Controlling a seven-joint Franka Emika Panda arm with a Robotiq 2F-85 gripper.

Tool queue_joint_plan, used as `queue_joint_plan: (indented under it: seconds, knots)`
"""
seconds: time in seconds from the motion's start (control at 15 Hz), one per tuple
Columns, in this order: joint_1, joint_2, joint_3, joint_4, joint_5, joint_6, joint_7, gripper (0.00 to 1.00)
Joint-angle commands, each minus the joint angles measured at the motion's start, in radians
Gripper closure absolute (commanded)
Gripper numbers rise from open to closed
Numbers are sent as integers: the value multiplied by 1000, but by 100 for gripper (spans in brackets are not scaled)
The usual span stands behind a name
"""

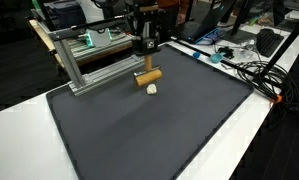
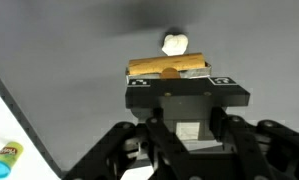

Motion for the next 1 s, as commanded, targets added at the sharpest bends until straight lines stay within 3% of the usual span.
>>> queue_joint_plan:
  seconds: [0.0, 0.07, 0.13, 0.33, 0.4, 0.93]
  knots:
    - [9, -80, -7, -84, -7, -36, -4, 79]
    - [12, -85, -1, -86, 31, -81, -42, 79]
    - [9, -31, -7, -48, 4, -34, -9, 54]
    - [14, -50, -4, -69, 8, -66, -18, 54]
    - [14, -52, -3, -72, 8, -66, -18, 79]
    - [34, -17, 7, -97, 38, 88, 80, 79]
